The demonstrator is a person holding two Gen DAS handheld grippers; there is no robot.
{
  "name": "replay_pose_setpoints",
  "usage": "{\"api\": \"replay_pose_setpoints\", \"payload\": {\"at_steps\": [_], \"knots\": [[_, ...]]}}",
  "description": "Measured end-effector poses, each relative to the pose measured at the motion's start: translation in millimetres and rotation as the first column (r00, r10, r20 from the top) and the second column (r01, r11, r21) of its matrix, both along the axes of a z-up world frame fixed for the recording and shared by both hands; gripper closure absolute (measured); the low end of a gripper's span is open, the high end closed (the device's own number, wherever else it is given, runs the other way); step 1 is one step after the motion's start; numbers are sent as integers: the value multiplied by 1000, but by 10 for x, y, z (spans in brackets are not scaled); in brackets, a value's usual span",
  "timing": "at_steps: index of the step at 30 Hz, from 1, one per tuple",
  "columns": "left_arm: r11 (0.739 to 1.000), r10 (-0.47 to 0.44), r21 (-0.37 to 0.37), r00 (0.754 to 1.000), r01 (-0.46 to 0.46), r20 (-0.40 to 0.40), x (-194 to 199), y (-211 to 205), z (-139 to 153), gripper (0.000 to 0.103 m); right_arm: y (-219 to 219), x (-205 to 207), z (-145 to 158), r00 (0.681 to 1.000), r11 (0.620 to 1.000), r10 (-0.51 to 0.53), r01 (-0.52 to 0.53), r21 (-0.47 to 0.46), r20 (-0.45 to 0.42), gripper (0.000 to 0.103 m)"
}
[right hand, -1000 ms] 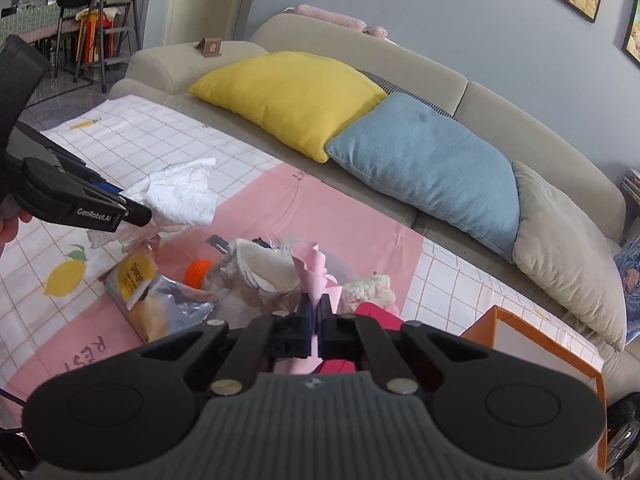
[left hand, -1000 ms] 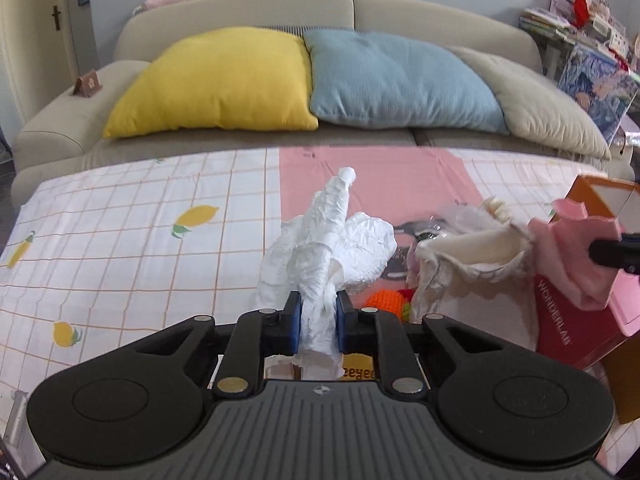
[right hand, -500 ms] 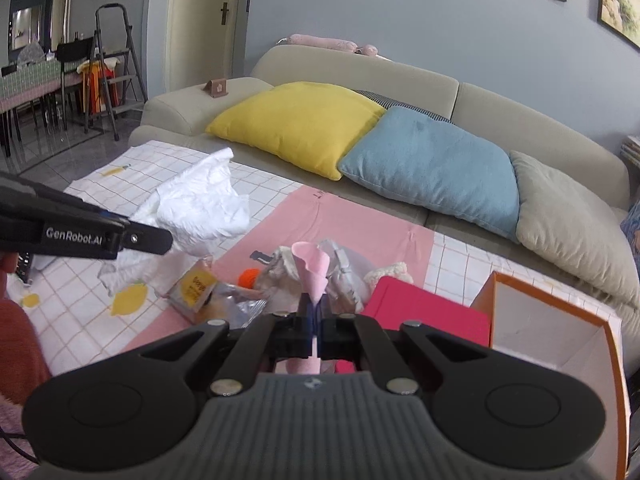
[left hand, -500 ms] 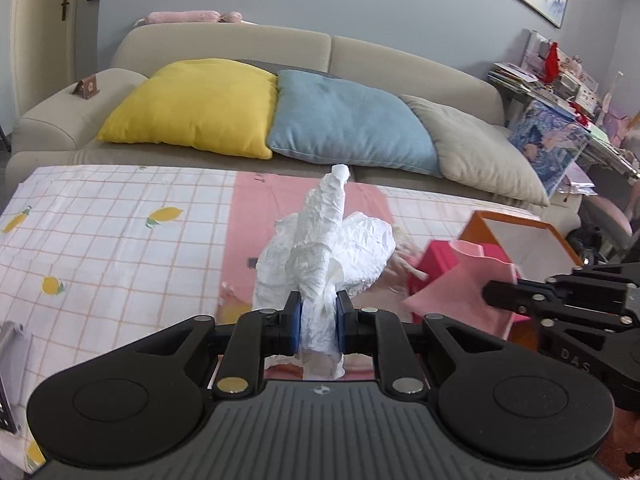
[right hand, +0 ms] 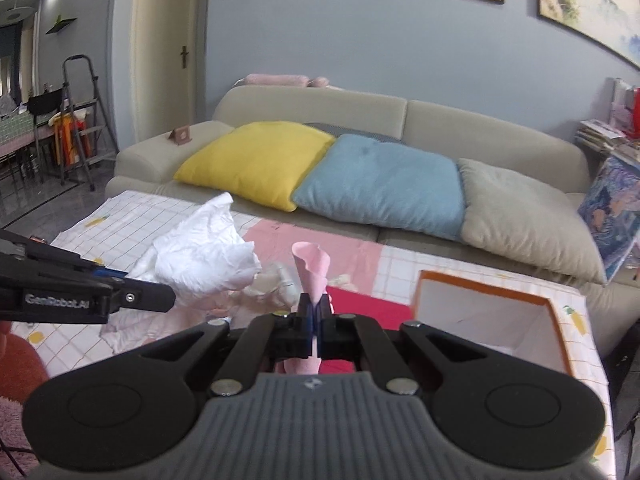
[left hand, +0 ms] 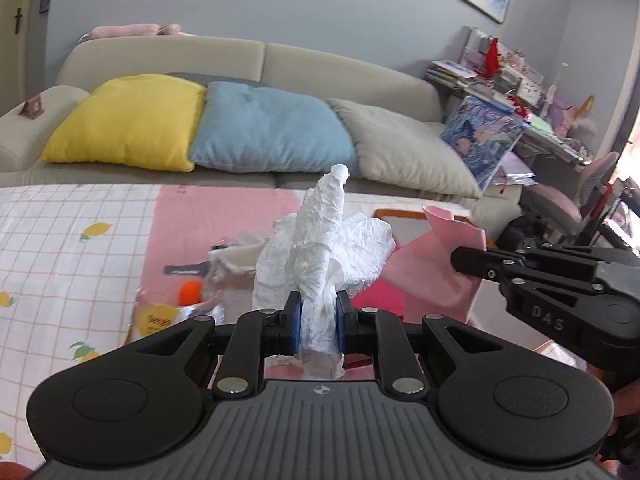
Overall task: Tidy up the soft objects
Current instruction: 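Carry the tissues with the left tool while the right tool carries the pink cloth into the box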
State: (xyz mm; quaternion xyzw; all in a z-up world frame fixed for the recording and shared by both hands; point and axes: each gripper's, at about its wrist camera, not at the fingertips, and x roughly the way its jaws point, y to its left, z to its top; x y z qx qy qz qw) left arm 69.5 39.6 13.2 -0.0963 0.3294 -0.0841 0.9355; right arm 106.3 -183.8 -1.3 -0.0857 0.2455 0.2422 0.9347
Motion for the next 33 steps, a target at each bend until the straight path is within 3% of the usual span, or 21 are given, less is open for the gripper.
{"api": "replay_pose_setpoints", "payload": {"at_steps": [7,14,20,26,30,33], "knots": [[993,-112,-33,993,113,34,172,-463,190,84,-519,74,129,992,992,-116,118,-33,52,103],[965,-246,-83,968,249,38,442,-970,276,84,-1107,164,156,972,972,-230,232,-38,52,103],[932,-330,-168,943,321,-33,796,-1354,148,84,-1560,348,-15,946,949,-311,314,28,-89,103],[899,-393,-266,909,347,-139,1068,-1665,-114,84,-1817,548,-382,901,924,-370,383,14,-224,103],[876,-391,-392,889,281,-237,1293,-1801,-382,84,-1962,633,-558,871,912,-394,410,-8,-293,103],[877,-365,-430,878,213,-309,1453,-1888,-587,84,-2038,654,-641,859,910,-397,414,-18,-323,103]]}}
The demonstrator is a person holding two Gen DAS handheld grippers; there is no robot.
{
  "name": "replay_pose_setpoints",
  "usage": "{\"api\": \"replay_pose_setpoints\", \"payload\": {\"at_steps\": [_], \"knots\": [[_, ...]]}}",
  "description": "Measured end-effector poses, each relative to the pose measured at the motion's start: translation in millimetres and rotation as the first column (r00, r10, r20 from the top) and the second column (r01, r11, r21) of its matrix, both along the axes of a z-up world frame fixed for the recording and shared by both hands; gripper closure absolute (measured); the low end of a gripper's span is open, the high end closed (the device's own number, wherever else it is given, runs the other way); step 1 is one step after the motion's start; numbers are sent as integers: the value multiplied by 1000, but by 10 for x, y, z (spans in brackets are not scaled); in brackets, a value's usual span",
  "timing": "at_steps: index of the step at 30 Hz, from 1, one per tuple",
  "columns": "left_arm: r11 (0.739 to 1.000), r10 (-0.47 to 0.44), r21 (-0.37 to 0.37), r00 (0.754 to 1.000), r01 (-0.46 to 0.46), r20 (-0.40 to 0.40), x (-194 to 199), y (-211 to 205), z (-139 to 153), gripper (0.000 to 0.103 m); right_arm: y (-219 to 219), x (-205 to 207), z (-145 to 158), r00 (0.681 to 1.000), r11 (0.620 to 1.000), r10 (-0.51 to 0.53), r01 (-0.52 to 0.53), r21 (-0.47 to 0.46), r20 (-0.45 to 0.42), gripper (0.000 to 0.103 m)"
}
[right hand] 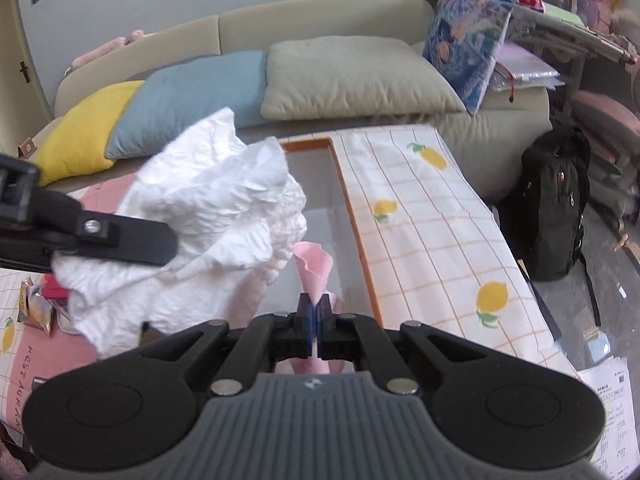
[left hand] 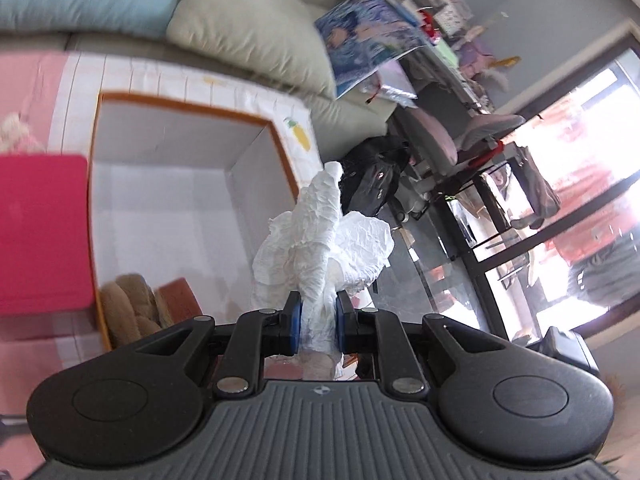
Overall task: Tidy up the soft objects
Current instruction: 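Carry the tissues with the left tool while the right tool carries the pink cloth into the box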
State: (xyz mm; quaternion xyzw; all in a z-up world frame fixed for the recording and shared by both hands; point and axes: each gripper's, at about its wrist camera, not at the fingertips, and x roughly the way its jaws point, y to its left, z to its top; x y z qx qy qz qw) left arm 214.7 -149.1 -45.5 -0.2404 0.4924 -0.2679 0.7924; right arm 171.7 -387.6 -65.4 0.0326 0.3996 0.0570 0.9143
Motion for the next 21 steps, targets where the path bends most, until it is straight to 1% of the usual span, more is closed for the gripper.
{"api": "replay_pose_setpoints", "payload": {"at_steps": [2,7,9,11,12,13,15,18,19,20,21], "knots": [[1000,14,8,998,-14,-57,69,-51,-140,84,-9,2,-29,1000,1000,8,-8,-10,-16,103],[997,17,79,989,-5,-150,113,-195,-390,81,20,51,-88,997,998,51,-53,-36,-50,103],[994,19,111,983,1,-181,131,-231,-457,79,50,101,-140,993,996,77,-81,-43,-90,99],[989,27,151,982,1,-186,132,-253,-485,73,83,160,-204,987,993,90,-99,-64,-133,99],[986,23,166,982,8,-187,134,-261,-491,72,97,176,-223,985,992,96,-108,-72,-144,99],[985,20,172,981,14,-193,135,-261,-495,72,107,174,-233,983,990,102,-114,-77,-151,99],[985,11,173,978,25,-207,128,-252,-493,68,120,173,-244,981,988,112,-127,-85,-161,98],[981,17,194,980,22,-197,92,-218,-445,60,139,160,-249,977,986,115,-134,-98,-177,98],[980,22,198,980,18,-199,87,-211,-430,54,140,150,-246,977,986,114,-133,-99,-180,96],[980,26,198,980,14,-200,75,-184,-411,49,140,142,-239,977,986,113,-132,-101,-182,92],[981,28,192,980,10,-195,63,-166,-385,47,142,130,-228,977,986,111,-131,-104,-180,83]]}}
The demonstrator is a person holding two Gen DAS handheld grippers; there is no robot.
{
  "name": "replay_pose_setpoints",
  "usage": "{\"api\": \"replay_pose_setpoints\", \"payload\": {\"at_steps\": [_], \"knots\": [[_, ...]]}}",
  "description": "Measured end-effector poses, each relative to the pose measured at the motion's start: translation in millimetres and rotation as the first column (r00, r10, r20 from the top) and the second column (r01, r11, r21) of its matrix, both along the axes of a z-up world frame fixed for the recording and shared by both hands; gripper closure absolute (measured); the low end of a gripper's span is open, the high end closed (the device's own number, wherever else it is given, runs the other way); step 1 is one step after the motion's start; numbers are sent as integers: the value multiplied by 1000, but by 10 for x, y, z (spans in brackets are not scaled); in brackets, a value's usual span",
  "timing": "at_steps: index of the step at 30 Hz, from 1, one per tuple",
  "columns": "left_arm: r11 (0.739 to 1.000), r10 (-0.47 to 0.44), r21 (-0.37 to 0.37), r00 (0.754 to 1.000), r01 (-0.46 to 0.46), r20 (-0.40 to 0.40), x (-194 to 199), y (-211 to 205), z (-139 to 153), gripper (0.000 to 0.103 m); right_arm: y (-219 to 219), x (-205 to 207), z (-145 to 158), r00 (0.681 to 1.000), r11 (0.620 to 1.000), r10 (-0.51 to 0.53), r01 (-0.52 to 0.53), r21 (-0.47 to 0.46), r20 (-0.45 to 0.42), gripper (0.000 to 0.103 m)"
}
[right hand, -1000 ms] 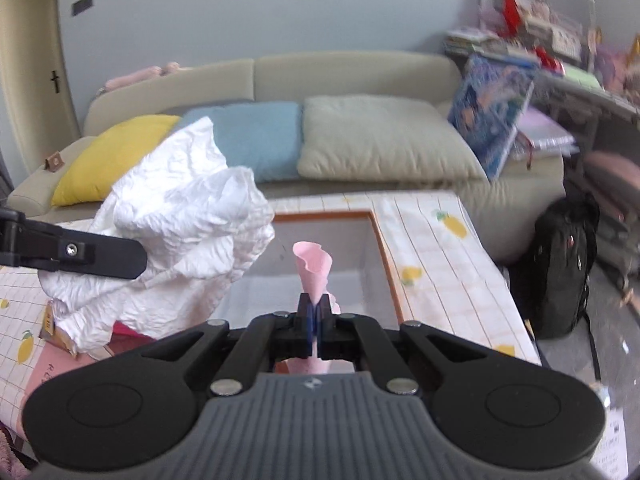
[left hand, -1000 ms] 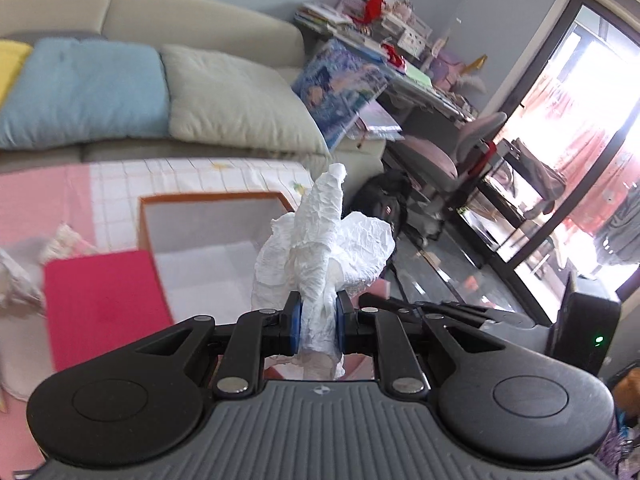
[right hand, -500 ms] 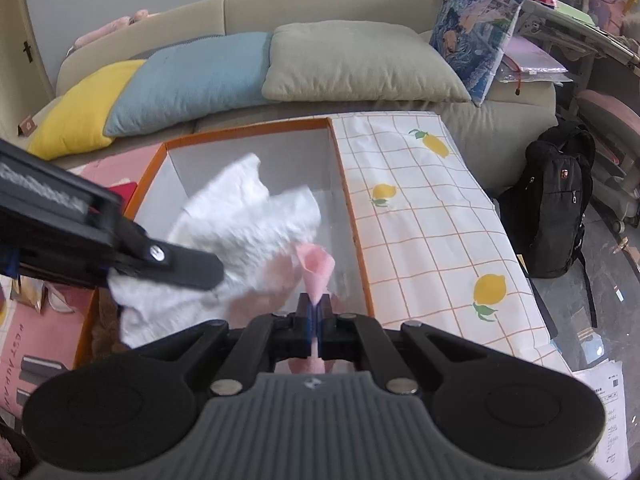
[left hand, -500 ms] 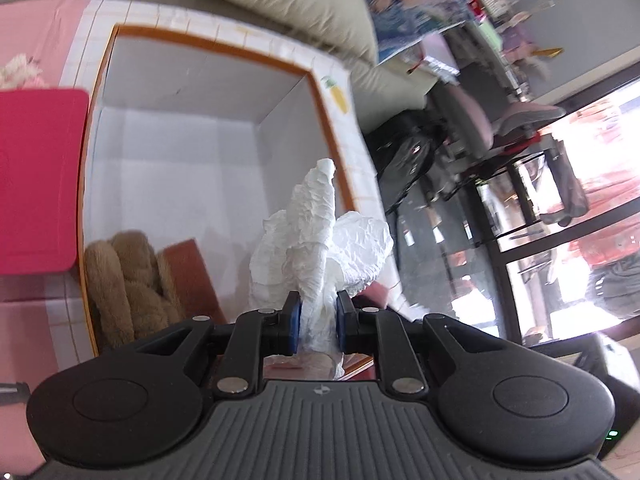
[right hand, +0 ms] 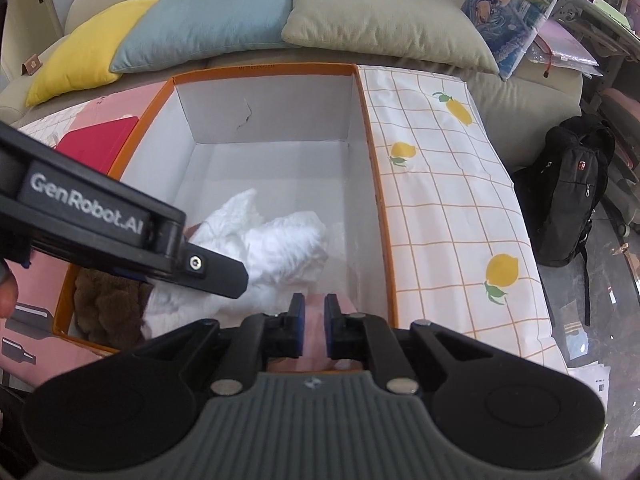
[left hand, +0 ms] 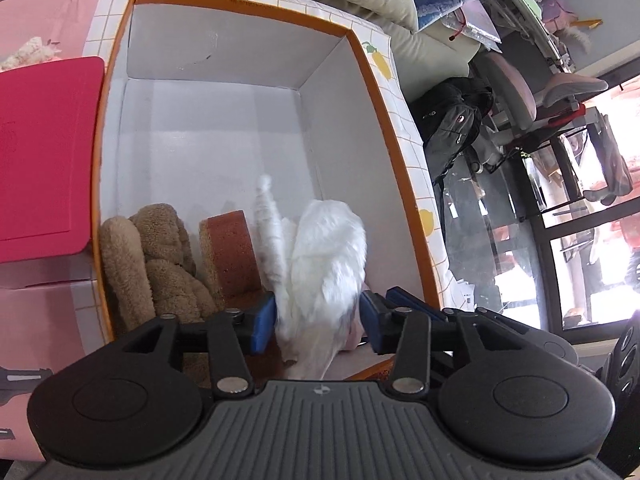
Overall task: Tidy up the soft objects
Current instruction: 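Carry the tissues with the left tool while the right tool carries the pink cloth into the box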
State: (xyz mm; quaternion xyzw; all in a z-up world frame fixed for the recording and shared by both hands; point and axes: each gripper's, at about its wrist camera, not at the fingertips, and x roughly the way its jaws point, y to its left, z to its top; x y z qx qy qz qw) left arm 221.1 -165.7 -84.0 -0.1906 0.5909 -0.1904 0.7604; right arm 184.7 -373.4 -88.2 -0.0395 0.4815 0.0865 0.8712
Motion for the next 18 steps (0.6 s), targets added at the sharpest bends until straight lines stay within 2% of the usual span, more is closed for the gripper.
{"api": "replay_pose_setpoints", "payload": {"at_steps": [2,4,9,16,18], "knots": [[1000,1,-14,1000,0,18,4,-7,63,42,15,-30,33,1000,1000,0,0,-12,11,70],[1000,3,-24,999,-2,45,-34,31,153,41,31,-59,65,1000,1000,2,-1,-27,20,69],[999,-37,8,986,36,160,-201,93,409,41,80,-123,143,999,999,-1,2,-45,33,51],[995,-90,77,950,70,299,-479,210,685,41,178,-249,297,998,998,7,-3,-59,70,44],[993,-102,94,939,74,330,-549,242,739,41,214,-299,360,996,999,12,-7,-53,86,39]]}}
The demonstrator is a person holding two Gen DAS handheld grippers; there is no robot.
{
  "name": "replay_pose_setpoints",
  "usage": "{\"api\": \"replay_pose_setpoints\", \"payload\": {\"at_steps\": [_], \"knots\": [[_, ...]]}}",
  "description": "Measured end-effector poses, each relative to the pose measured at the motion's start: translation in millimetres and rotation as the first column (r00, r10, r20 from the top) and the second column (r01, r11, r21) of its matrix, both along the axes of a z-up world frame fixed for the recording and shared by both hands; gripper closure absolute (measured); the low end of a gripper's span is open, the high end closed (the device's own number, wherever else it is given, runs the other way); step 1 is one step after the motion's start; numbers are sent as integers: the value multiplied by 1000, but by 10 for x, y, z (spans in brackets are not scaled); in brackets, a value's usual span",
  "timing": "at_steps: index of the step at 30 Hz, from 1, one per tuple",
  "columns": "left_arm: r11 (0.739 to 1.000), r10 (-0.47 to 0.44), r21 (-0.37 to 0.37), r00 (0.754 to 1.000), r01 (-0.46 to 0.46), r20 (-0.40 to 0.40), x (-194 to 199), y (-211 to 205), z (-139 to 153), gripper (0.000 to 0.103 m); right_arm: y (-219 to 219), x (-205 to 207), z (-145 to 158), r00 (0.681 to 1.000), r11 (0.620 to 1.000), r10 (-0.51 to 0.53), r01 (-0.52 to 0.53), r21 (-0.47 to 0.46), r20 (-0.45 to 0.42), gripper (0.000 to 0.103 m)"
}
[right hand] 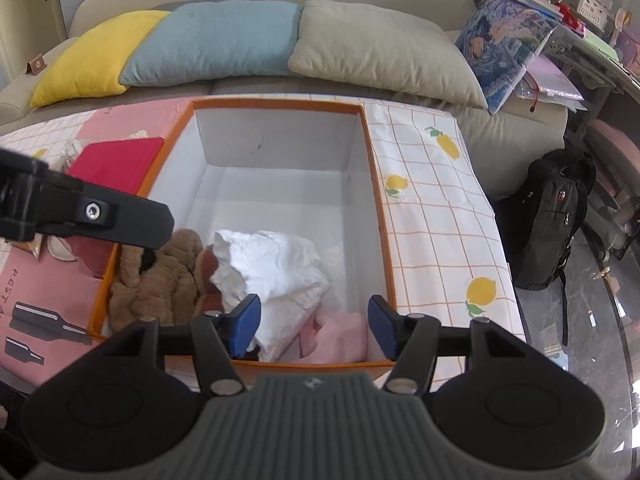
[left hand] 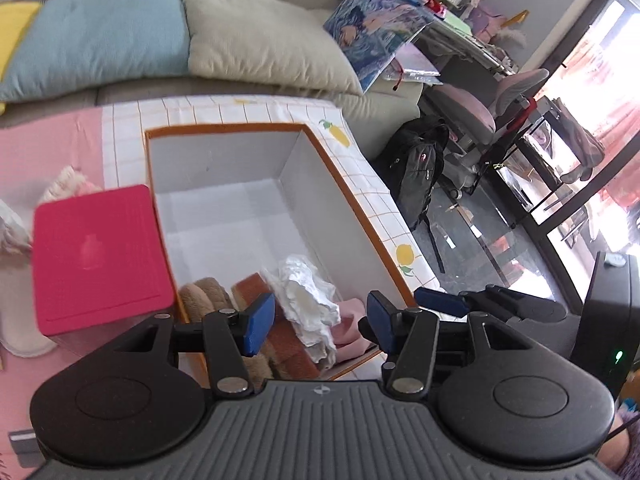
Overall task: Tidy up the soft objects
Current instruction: 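Carry the tissues with the left tool while the right tool carries the pink cloth into the box, then move both tools back over the table toward the beige bib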
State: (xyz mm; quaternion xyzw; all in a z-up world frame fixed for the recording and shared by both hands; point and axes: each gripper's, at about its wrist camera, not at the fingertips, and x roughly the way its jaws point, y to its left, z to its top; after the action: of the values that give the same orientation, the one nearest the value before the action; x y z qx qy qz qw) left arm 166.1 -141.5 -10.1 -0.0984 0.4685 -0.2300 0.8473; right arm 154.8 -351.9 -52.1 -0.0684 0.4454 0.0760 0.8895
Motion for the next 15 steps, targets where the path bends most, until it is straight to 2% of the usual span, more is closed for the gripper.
{"api": "replay_pose_setpoints", "payload": {"at_steps": [6,8,10,12,15], "knots": [[999,-15,36,994,11,108,-238,202,122,42,188,-150,189,999,998,7,-10,59,48,28],[999,-10,37,988,4,153,-328,296,150,42,278,-197,233,998,996,8,-14,92,64,27],[1000,5,28,981,-11,194,-415,417,174,42,407,-259,266,996,994,18,-27,110,82,26],[999,28,30,974,-36,225,-490,544,183,42,543,-311,292,994,992,26,-39,117,108,20],[996,68,38,963,-80,262,-583,782,166,42,747,-354,307,991,987,42,-61,152,126,19]]}}
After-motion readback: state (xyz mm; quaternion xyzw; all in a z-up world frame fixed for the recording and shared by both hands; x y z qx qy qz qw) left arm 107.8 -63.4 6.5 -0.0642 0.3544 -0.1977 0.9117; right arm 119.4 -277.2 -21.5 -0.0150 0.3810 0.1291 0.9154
